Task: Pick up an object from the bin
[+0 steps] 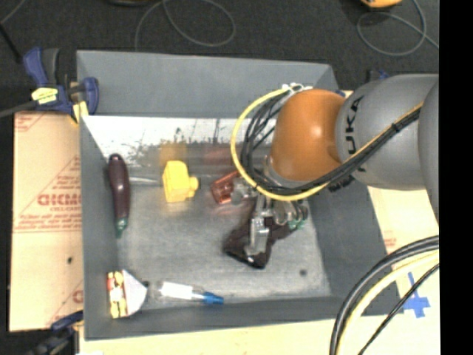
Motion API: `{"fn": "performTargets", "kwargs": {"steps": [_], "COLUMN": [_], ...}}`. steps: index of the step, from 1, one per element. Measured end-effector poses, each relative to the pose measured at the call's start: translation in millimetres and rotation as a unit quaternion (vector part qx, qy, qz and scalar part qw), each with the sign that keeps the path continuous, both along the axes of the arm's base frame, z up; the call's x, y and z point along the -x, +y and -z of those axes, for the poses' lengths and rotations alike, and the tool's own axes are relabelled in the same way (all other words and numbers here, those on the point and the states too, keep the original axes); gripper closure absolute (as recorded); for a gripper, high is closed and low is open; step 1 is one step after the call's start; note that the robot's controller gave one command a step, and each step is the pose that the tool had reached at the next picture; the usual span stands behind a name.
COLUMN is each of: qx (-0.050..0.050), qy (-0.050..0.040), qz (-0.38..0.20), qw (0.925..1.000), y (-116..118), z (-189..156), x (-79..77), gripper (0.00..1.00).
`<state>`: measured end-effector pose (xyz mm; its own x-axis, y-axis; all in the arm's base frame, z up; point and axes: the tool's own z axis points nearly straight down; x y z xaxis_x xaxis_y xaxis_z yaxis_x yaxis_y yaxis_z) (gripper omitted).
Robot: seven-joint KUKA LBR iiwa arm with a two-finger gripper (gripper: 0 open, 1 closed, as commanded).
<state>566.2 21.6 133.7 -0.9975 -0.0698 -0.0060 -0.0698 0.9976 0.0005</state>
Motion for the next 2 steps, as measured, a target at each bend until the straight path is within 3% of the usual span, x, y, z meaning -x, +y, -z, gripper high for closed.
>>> {"fn": "performTargets", "kwargs": {"steps": [1, 2], "qx": [0.001, 0.000], "qy": [0.0018, -0.0013], "qz": [-0.047, -0.056], "qw": [0.9989, 0.9985], "y": [-27.6, -47.6], "z": [31.2, 60.6], "x": [-5.7, -15.7], "gripper": [0.00, 1.00]}}
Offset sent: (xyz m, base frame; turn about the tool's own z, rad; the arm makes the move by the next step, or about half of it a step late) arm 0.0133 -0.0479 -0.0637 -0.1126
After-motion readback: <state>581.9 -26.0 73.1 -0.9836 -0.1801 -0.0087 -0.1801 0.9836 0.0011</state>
